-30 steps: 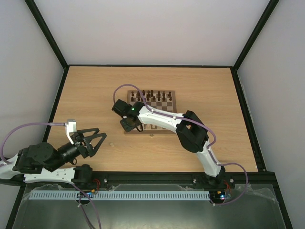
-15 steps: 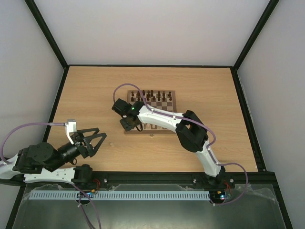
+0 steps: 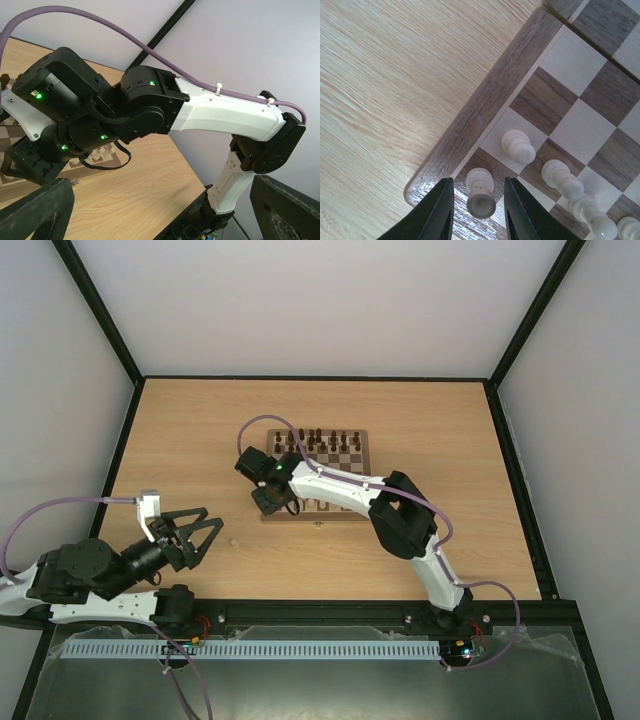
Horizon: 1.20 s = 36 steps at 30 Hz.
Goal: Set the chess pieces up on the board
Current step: Place the chess piece on the chessboard, then pick up the chess piece at the center of the board.
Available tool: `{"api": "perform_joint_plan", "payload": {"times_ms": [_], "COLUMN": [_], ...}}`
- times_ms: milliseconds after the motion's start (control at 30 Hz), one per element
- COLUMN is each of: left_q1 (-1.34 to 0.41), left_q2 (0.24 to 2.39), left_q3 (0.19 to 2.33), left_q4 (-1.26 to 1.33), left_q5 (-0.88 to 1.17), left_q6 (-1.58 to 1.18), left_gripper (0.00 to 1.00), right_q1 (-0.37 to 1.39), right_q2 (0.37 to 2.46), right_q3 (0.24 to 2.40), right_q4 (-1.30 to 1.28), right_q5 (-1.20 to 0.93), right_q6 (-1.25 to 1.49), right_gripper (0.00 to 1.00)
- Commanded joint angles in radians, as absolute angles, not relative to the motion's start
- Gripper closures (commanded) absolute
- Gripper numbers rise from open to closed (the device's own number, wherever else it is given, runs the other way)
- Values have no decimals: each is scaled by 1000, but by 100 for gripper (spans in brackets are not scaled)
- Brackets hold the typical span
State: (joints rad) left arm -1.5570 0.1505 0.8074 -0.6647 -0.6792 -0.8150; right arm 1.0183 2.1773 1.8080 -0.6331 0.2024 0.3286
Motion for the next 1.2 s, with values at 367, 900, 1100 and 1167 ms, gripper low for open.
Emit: {"api": "perform_joint_plan", "payload": {"times_ms": [367, 900, 1100, 1167], "left_q1": [-1552, -1426, -1158, -1068], "left_q2": [291, 815, 916, 930], "left_q3": [869, 1050, 994, 973], "left_q4": [-696, -946, -733, -705], "left_q5": [-759, -717, -449, -383], "left_q6": [-879, -1027, -833, -791], "left_gripper": [1, 1, 1, 1], "right_q1": [1013, 1012, 1012, 1013], "right_q2": [1820, 1275, 1199, 1174], "right_q3": [1540, 1121, 1047, 1018], "right_q4": [-553, -439, -436, -428], "right_q5": [155, 132, 105, 105], "right_q6": [351, 409, 416, 417], "right_gripper": [37, 31, 30, 29]}}
